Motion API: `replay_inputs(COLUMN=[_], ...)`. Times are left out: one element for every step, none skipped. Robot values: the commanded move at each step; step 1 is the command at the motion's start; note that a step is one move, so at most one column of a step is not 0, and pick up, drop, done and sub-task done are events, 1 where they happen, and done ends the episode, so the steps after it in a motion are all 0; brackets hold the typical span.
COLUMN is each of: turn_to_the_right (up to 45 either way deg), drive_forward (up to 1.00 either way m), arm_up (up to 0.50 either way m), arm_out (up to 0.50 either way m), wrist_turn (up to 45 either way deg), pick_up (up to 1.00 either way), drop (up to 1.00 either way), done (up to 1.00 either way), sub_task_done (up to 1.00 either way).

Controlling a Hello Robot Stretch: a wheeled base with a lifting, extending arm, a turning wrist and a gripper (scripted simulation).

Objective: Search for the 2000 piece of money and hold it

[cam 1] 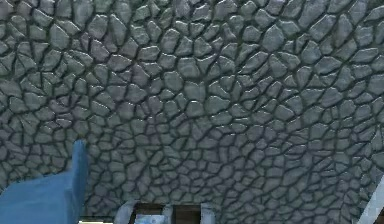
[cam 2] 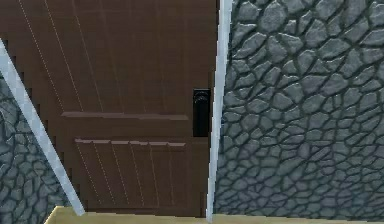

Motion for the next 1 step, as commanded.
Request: replay_inputs(turn_to_the_right=[-45.0], drive_forward=[0.0], arm_up=[0.0], arm_out=[0.0], wrist_turn=[0.0], pick_up=[0.0], drop=[0.0], done=[0.0], sub_task_done=[0.0])
